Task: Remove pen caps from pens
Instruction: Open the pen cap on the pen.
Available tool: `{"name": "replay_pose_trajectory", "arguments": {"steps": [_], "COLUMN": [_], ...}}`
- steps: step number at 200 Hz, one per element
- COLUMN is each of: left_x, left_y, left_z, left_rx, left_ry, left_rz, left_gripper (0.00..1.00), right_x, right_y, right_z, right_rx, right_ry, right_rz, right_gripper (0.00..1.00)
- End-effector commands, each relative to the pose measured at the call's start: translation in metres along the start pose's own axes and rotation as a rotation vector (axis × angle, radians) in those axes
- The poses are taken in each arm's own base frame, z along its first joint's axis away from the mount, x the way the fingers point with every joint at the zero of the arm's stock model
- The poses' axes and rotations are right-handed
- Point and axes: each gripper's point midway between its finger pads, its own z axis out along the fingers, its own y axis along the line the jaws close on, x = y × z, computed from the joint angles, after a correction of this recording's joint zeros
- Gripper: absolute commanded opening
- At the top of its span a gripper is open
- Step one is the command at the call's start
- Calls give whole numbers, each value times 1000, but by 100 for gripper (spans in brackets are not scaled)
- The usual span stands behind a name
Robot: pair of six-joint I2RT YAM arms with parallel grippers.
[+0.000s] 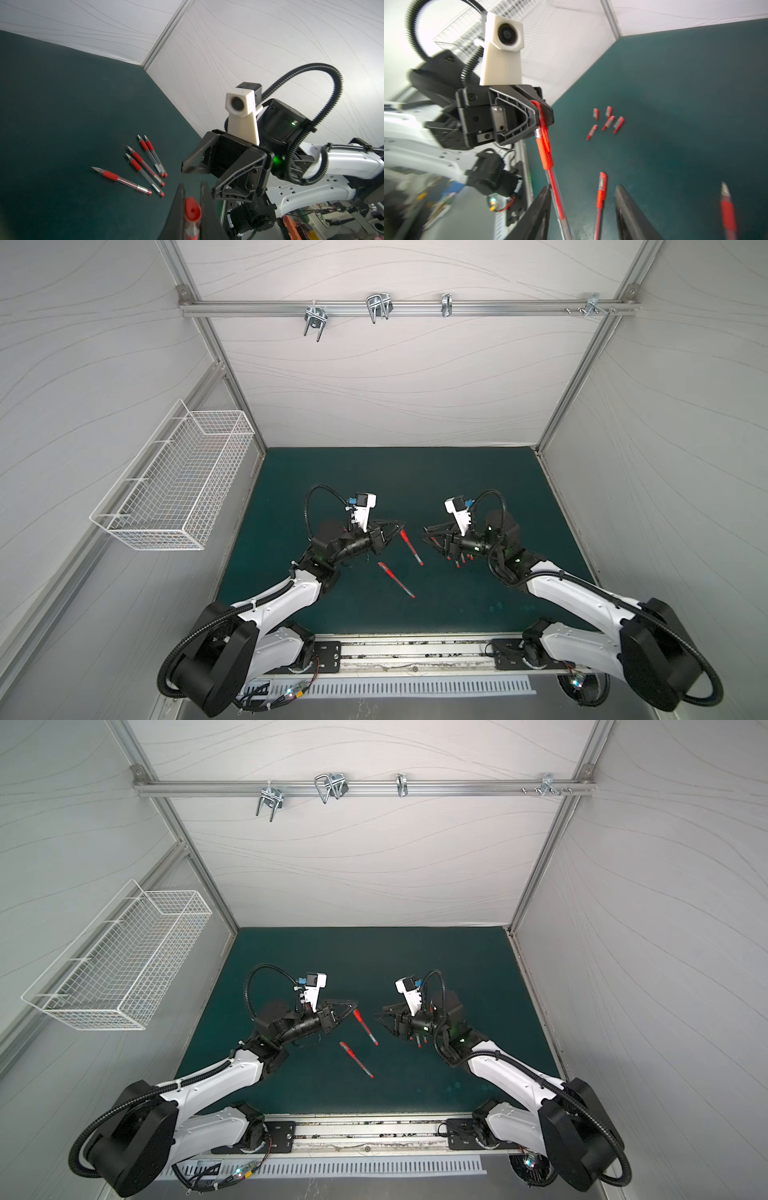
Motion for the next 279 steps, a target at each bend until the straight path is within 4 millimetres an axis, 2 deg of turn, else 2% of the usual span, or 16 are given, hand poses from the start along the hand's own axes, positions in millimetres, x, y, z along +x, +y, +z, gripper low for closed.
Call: {"name": "replay_pose_trajectory", "arguments": {"steps": [1, 32, 72, 105, 157, 168, 193, 223, 261, 279], "left_x": [-13, -10, -11, -11, -13, -13, -14, -13, -11, -12], "left_y": [-28, -33, -38, -40, -40, -39, -37, -35, -36, -35], "left_z": [2, 3, 2, 1, 0, -1, -1, 0, 2, 2], "left_rx": [119, 125, 135, 139, 125, 118, 101, 95, 105, 103], "left_ry": [-30, -17, -20, -21, -28, -30, -33, -27, -17, -19], "left_rz": [64, 81, 88, 93, 100, 99, 99, 94, 88, 89], "left_gripper": [0, 0, 0, 0, 0, 6, 17, 22, 23, 18], "right_x": [-10, -4, 7, 13, 16, 15, 18, 20, 21, 21], "right_y": [34, 39, 47, 52, 53, 53, 47, 48, 50, 49], "right_z": [3, 12, 26, 33, 36, 36, 38, 37, 38, 39], "right_rx": [-219, -303, -355, -388, -398, -389, -302, -193, -166, -165], "right_ry": [1, 41, 105, 129, 138, 132, 136, 137, 132, 136], "right_rz": [16, 59, 64, 61, 59, 49, 19, -65, -87, -84], "right_gripper": [52, 52, 37, 31, 5, 0, 0, 0, 0, 0]}}
